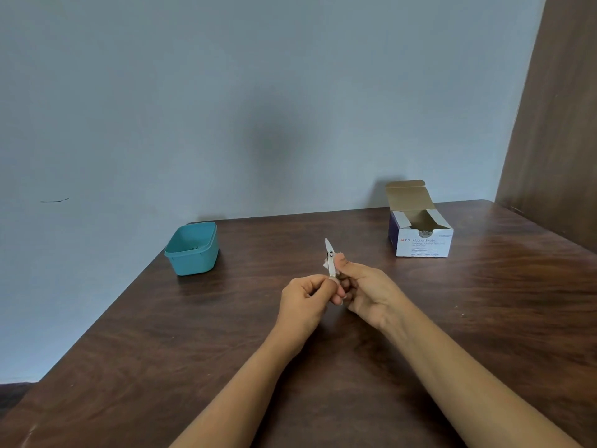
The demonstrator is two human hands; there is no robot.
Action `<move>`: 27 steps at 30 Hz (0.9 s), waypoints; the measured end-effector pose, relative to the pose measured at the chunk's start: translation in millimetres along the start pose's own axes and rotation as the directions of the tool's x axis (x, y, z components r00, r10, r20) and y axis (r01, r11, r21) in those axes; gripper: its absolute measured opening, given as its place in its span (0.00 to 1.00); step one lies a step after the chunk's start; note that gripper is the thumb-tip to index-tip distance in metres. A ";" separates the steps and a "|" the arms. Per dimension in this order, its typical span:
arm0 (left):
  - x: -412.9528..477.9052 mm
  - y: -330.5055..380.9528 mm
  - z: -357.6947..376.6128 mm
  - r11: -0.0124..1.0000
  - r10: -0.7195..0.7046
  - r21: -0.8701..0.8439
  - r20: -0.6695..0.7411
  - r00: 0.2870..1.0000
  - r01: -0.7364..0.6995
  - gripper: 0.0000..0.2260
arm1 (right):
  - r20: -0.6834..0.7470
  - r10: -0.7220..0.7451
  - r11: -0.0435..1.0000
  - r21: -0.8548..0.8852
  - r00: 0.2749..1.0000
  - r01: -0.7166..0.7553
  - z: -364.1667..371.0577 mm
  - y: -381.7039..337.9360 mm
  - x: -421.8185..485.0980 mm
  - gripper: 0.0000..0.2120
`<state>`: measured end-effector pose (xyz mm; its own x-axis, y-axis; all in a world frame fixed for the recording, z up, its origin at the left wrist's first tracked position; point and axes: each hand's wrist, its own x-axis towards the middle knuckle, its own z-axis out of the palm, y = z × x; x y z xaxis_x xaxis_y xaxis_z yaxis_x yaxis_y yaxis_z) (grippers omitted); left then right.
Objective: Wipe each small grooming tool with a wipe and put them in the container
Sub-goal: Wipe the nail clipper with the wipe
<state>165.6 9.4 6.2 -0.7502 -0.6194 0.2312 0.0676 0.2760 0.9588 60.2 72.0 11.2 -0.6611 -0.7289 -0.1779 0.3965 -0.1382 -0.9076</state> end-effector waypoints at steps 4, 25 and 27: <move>-2.1 4.0 0.7 0.993 -0.049 -0.109 0.046 0.998 0.054 0.12 | 0.085 0.069 0.995 0.072 0.994 -0.075 -0.7 -3.5 -3.0 0.14; 4.0 7.1 -9.0 0.974 -0.043 -0.225 -0.052 0.998 0.030 0.12 | 0.083 -0.043 0.979 -0.196 0.996 0.059 -1.0 -9.8 -6.2 0.10; 3.5 5.5 -9.7 0.979 -0.037 -0.204 -0.045 0.998 0.027 0.11 | 0.059 -0.048 0.985 -0.164 0.997 0.057 -1.1 -10.8 -6.5 0.09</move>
<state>169.7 1.6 13.9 -0.7220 -0.6615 0.2027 0.1802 0.1031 0.9782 59.5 78.9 21.7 -0.6407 -0.7597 -0.1117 0.2484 -0.0674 -0.9663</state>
